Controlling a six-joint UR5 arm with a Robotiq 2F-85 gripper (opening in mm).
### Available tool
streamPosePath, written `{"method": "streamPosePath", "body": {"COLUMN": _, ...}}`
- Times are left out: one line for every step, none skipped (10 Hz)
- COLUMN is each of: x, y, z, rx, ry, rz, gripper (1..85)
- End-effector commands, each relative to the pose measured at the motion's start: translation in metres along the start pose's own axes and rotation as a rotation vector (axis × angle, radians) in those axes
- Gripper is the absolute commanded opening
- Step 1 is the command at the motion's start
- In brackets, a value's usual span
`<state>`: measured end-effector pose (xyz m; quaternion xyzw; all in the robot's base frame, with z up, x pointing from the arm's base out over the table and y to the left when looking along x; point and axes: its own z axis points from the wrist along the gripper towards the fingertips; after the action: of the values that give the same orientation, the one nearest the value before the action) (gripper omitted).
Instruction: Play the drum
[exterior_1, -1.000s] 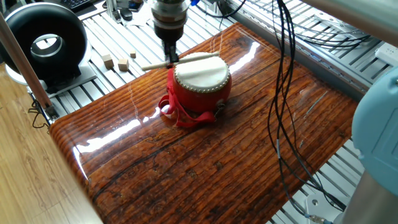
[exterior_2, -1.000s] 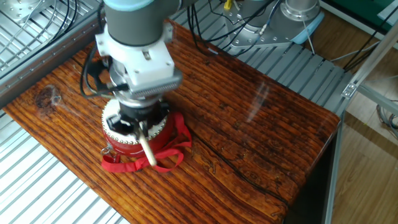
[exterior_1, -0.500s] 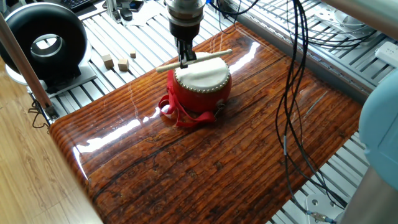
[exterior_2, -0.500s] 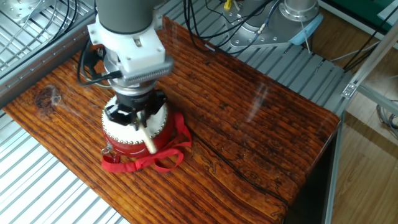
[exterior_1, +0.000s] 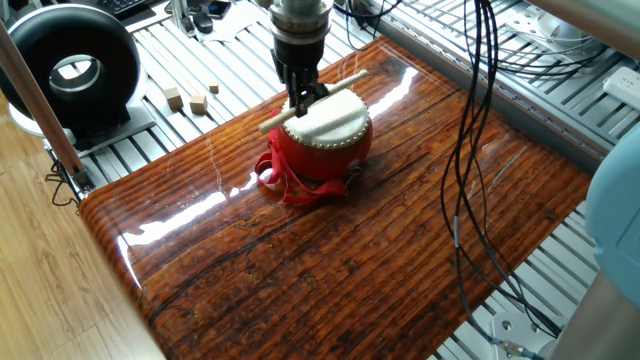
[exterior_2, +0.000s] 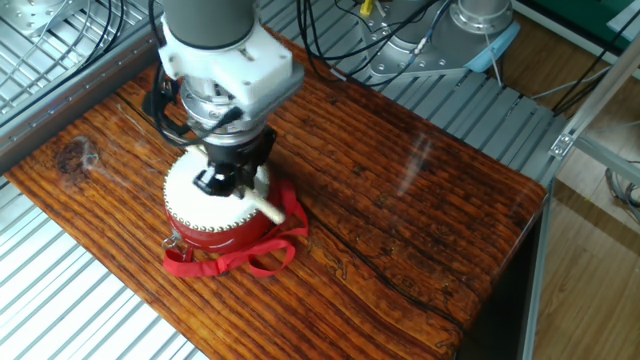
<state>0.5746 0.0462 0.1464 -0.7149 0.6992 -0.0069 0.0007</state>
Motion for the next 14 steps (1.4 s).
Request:
{"method": "streamPosePath", "body": {"x": -0.013, "y": 0.005, "z": -0.001, "rx": -0.017, "ry": -0.063, "rz": -0.192, "gripper": 1.0}}
{"method": "streamPosePath", "body": {"x": -0.007, "y": -0.003, "z": -0.001, "rx": 0.015, "ry": -0.054, "rz": -0.208, "gripper": 1.0}}
{"method": "streamPosePath", "body": {"x": -0.003, "y": -0.003, "z": 0.001, "rx": 0.012, "ry": -0.043, "rz": -0.231, "gripper": 1.0}}
{"method": "streamPosePath", "body": {"x": 0.002, "y": -0.002, "z": 0.003, "rx": 0.001, "ry": -0.032, "rz": -0.248, "gripper": 1.0}}
{"method": "streamPosePath", "body": {"x": 0.004, "y": 0.004, "z": 0.005, "rx": -0.029, "ry": -0.037, "rz": -0.253, "gripper": 1.0}}
{"method": "streamPosePath", "body": {"x": 0.002, "y": 0.007, "z": 0.006, "rx": -0.043, "ry": -0.054, "rz": -0.238, "gripper": 1.0}}
{"method": "streamPosePath", "body": {"x": 0.001, "y": 0.013, "z": 0.005, "rx": -0.065, "ry": -0.063, "rz": -0.239, "gripper": 1.0}}
{"method": "streamPosePath", "body": {"x": 0.003, "y": 0.014, "z": 0.004, "rx": -0.065, "ry": -0.064, "rz": -0.242, "gripper": 1.0}}
{"method": "streamPosePath", "body": {"x": 0.005, "y": 0.006, "z": 0.005, "rx": -0.031, "ry": -0.062, "rz": -0.237, "gripper": 1.7}}
{"method": "streamPosePath", "body": {"x": 0.004, "y": 0.000, "z": 0.005, "rx": -0.011, "ry": -0.059, "rz": -0.231, "gripper": 13.7}}
{"method": "streamPosePath", "body": {"x": 0.002, "y": -0.003, "z": 0.005, "rx": -0.004, "ry": -0.058, "rz": -0.227, "gripper": 17.0}}
{"method": "streamPosePath", "body": {"x": 0.001, "y": -0.004, "z": 0.004, "rx": -0.001, "ry": -0.057, "rz": -0.225, "gripper": 18.7}}
{"method": "streamPosePath", "body": {"x": 0.003, "y": -0.010, "z": 0.004, "rx": 0.020, "ry": -0.049, "rz": -0.220, "gripper": 22.3}}
{"method": "streamPosePath", "body": {"x": 0.004, "y": -0.006, "z": 0.004, "rx": 0.008, "ry": -0.045, "rz": -0.217, "gripper": 22.7}}
